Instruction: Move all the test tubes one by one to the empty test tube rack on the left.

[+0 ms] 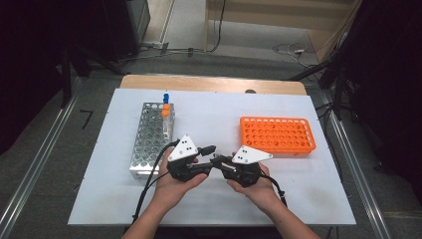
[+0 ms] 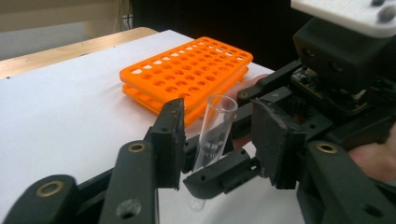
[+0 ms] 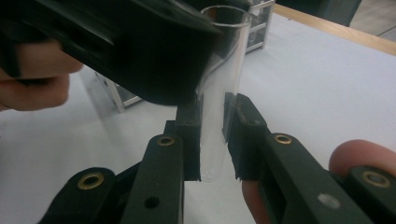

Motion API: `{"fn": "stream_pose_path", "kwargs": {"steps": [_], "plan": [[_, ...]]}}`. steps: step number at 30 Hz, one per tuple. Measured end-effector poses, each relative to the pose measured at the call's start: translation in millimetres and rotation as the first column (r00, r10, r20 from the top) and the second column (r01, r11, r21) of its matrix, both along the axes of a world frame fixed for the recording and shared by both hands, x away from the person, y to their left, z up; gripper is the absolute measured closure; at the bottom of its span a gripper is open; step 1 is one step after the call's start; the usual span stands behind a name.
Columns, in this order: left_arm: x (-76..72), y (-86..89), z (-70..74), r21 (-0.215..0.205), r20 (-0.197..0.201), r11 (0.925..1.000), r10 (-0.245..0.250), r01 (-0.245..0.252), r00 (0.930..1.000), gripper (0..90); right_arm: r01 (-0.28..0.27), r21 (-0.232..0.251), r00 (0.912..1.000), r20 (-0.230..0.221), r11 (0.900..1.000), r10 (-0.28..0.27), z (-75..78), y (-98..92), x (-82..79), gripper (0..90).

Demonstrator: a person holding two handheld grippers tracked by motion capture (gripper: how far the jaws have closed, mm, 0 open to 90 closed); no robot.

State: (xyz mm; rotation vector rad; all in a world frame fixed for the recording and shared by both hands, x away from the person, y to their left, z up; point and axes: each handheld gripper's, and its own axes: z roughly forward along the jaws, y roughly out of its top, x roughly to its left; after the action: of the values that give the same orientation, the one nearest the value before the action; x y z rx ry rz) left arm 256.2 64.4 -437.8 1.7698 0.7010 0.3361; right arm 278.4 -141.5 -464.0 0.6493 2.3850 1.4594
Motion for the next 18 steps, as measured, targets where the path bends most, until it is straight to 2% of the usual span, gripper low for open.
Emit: {"fn": "stream_pose_path", "kwargs": {"steps": [8, 15, 18], "plan": [[-1.0, -2.5, -0.3, 0.008, 0.012, 1.0000, 0.004, -0.004, 0.9999, 74.0, -0.030, 0.001, 0.9995, -0.014, 1.000, 0.030, 3.4, 4.8, -4.9, 73.1], [-0.7, -1.8, -0.1, 0.023, 0.020, 0.9997, 0.009, -0.009, 0.9998, 76.3, -0.037, 0.004, 0.9989, -0.029, 0.999, 0.037, 3.0, 4.1, -3.9, 72.8], [-0.1, -0.3, 0.6, 0.017, 0.017, 0.9998, 0.010, -0.011, 0.9998, 76.4, -0.041, 0.011, 0.9987, -0.030, 0.999, 0.041, 2.7, 4.1, -3.8, 71.1]]}}
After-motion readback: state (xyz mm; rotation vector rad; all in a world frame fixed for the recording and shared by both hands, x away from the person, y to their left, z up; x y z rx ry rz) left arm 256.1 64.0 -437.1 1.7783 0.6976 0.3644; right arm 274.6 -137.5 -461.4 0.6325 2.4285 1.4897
